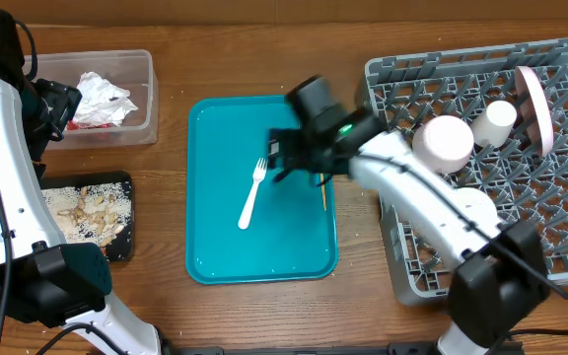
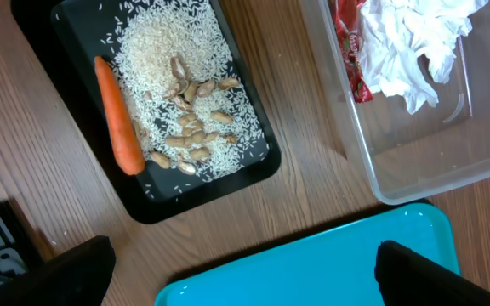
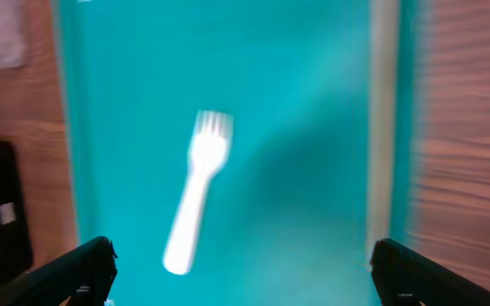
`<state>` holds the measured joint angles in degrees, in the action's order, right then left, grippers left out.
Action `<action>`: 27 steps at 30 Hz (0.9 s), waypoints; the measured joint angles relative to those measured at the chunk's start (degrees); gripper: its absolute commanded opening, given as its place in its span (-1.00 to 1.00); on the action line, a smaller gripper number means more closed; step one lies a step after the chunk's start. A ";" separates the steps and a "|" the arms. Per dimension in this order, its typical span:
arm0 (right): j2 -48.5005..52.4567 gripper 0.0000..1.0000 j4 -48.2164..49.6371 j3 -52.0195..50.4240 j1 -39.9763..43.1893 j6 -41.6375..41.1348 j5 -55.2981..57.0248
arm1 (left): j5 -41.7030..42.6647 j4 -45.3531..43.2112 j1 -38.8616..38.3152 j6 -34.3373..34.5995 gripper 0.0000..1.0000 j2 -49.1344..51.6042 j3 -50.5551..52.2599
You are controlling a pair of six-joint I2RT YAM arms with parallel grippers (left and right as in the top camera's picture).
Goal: Sort waste into correct bins and load items into the dishwasher rack
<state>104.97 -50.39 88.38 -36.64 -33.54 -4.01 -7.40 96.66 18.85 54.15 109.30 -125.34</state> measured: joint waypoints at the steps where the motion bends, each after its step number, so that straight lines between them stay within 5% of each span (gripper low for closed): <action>1: 0.02 1.00 1.42 0.00 -1.64 -0.68 0.68 | -0.02 -0.02 0.00 0.00 1.00 0.00 0.00; 8: 1.46 0.75 9.70 0.02 -8.22 -6.73 3.93 | 0.00 -0.02 0.00 -0.02 1.00 0.00 0.00; 18: 14.75 0.66 9.86 0.04 -8.44 -15.34 5.90 | -0.02 0.00 0.00 -0.02 0.99 0.00 0.00; 27: 16.81 0.52 9.20 0.04 -9.11 -18.60 6.03 | 0.00 0.00 0.00 0.00 1.00 0.00 0.00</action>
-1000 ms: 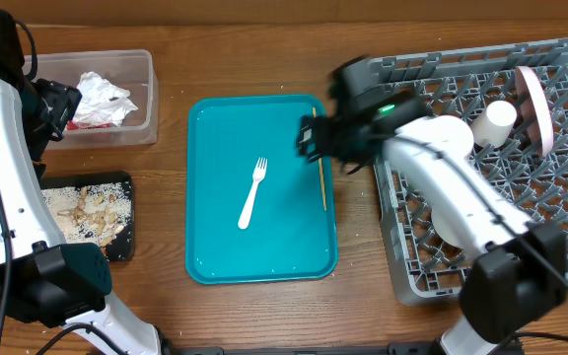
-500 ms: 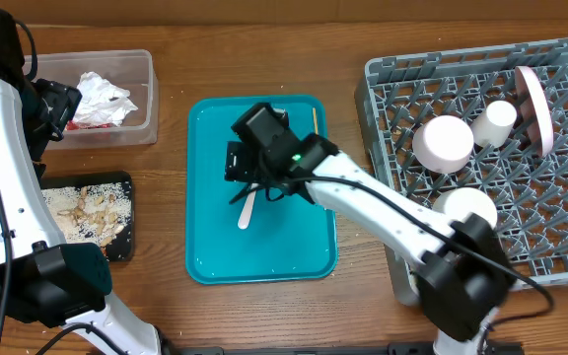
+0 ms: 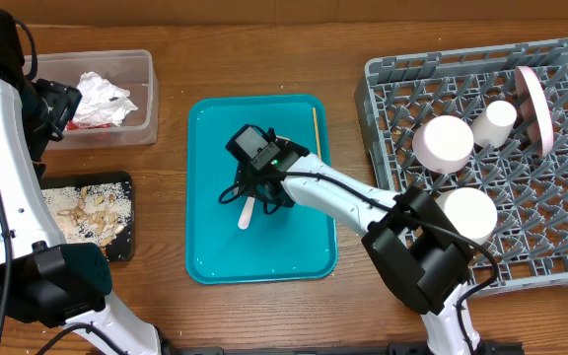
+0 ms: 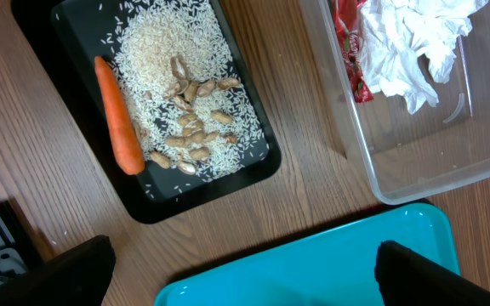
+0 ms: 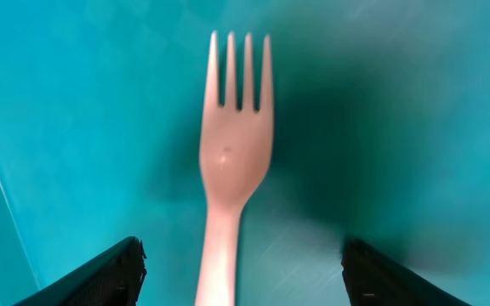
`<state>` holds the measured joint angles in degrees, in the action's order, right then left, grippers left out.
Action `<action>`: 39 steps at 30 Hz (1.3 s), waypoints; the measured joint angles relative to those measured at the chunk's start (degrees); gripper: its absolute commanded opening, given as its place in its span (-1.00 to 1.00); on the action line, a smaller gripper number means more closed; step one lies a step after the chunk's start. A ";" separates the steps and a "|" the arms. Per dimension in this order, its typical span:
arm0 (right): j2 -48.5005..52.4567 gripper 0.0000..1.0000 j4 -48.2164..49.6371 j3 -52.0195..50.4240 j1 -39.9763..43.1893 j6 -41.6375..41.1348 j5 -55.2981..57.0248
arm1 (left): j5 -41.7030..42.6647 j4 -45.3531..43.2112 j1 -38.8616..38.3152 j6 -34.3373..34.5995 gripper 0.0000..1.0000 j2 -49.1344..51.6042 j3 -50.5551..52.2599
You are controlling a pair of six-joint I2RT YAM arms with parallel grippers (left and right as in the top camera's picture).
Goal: Sort waste into correct bins and load items into the dishwasher rack
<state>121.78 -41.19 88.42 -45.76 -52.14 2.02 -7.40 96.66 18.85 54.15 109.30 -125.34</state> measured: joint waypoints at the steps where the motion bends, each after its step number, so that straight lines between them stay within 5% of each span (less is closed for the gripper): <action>1: 0.11 0.51 0.07 0.00 -0.37 -0.48 0.11 | -0.02 0.00 0.00 -0.02 1.00 0.00 0.00; 30: 2.99 0.37 -12.00 2.32 -2.38 -0.55 16.44 | 0.00 0.00 0.00 -0.02 1.00 0.00 0.00; 39: 2.56 0.32 -13.73 3.15 3.41 -1.66 0.59 | -0.02 0.00 0.00 0.00 1.00 0.00 0.00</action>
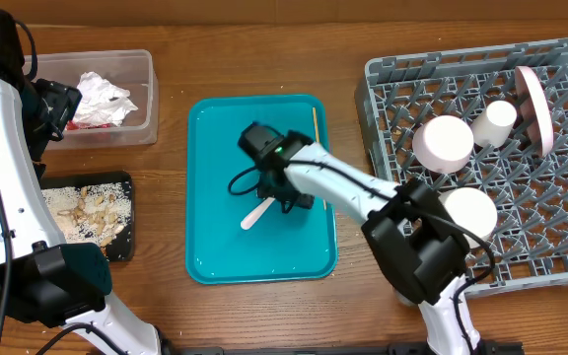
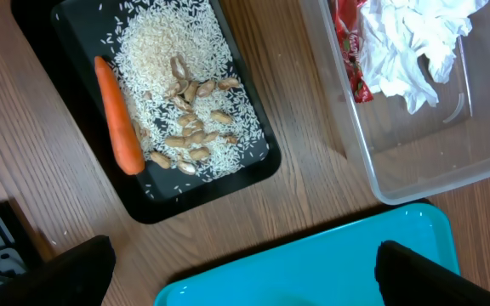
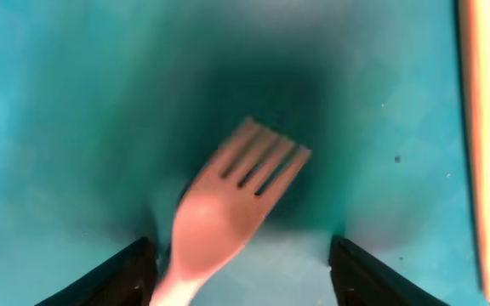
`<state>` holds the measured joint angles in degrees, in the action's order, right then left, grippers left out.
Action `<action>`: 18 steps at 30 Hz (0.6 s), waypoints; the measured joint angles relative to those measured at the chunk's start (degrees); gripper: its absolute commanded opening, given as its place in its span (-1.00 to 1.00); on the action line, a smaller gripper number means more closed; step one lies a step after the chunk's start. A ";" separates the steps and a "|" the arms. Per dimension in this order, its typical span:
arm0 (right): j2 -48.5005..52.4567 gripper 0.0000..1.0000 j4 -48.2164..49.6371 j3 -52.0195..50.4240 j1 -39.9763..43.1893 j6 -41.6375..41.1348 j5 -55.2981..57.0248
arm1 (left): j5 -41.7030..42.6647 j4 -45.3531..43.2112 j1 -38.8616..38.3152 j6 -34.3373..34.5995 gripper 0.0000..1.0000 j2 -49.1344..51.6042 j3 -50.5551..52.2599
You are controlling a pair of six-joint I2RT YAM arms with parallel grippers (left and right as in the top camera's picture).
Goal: Sort waste into correct bins and load items into the dishwasher rack
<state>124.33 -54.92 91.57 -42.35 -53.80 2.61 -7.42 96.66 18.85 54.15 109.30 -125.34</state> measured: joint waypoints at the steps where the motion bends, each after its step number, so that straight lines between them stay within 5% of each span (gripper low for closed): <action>1: -0.02 0.31 -0.33 0.00 0.22 -0.85 -1.46 | 0.00 -0.02 0.00 0.00 1.00 0.00 0.00; 18: -0.09 0.06 -0.37 0.00 -4.92 -18.64 -7.17 | 0.00 0.00 0.00 -0.02 1.00 0.00 0.00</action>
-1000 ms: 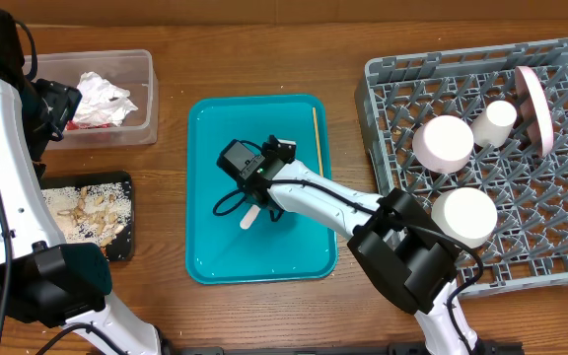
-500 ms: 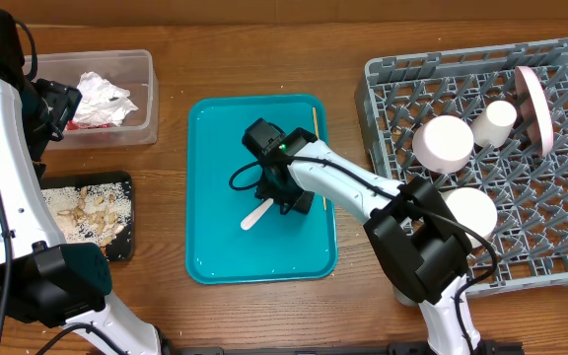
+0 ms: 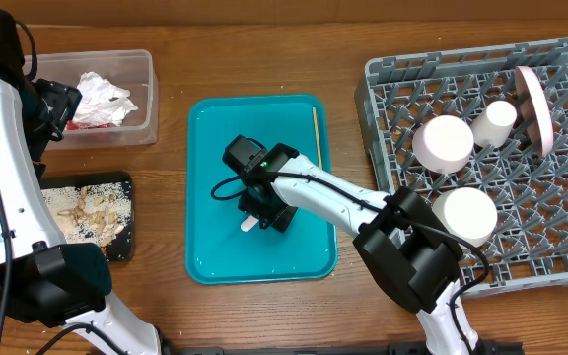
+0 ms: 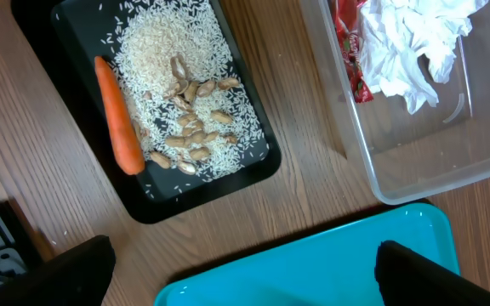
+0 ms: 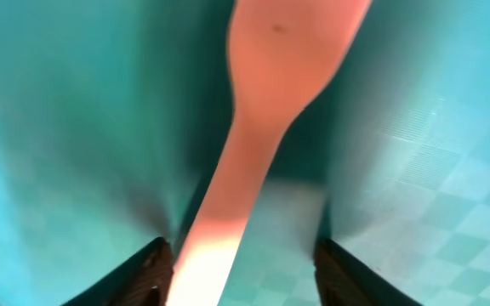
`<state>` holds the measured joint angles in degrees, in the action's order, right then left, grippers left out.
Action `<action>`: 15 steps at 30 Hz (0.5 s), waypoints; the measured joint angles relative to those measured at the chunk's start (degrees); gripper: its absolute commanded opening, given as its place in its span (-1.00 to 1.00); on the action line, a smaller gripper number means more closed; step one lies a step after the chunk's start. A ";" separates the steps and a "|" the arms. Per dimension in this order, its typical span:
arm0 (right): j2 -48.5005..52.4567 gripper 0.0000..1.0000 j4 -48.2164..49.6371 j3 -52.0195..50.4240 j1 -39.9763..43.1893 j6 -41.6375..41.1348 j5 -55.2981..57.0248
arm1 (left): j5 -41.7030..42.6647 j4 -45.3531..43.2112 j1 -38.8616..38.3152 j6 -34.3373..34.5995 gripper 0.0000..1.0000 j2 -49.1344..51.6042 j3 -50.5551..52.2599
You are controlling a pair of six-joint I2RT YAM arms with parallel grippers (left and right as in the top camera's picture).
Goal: Sort waste into correct bins and load items into the dishwasher rack
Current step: 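Lift the fork and carry it right into the dish rack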
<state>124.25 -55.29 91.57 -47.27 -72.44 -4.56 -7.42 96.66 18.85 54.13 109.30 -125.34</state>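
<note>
A white plastic fork (image 5: 262,127) lies on the teal tray (image 3: 215,138); overhead only its handle end (image 3: 248,225) shows. My right gripper (image 5: 243,276) is low over the tray and open. Its two dark fingers straddle the fork's handle, which lies close to the left finger (image 5: 156,272). Overhead, that gripper (image 3: 264,209) covers the middle of the fork. My left gripper (image 4: 245,274) is open and holds nothing, high above the tray's far left corner. A thin wooden stick (image 3: 316,138) lies along the tray's right edge.
The grey dishwasher rack (image 3: 383,74) at the right holds two white cups (image 3: 445,143), a white bowl (image 3: 464,215) and a pink plate (image 3: 534,108). A clear bin (image 4: 398,161) holds crumpled paper and a red wrapper. A black tray (image 4: 156,204) holds rice, peanuts and a carrot (image 4: 117,127).
My right gripper was over the fork's tines, with the stick in sight at the right. Now it is further down the fork, with the handle between its open fingers. The left arm has not moved.
First my right gripper was open, high over the tray's right side, with the fork lying slantwise below. Then it was low over the fork's tines. After that the fork lay slantwise in its view. Now the fingers straddle the handle. The left arm stayed still throughout.
</note>
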 measured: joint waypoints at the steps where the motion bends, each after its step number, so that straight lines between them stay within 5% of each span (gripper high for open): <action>1: 0.00 0.05 -0.33 0.00 0.11 -0.33 0.33 | 0.02 -0.02 0.00 0.02 0.99 0.00 0.00; 15: 0.00 -0.27 -2.19 -0.11 4.52 2.01 2.23 | 0.02 -0.02 0.00 0.00 1.00 0.00 0.00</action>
<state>124.25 -57.47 91.46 -42.74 -70.43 -2.33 -7.40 96.64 18.85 54.13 109.30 -125.34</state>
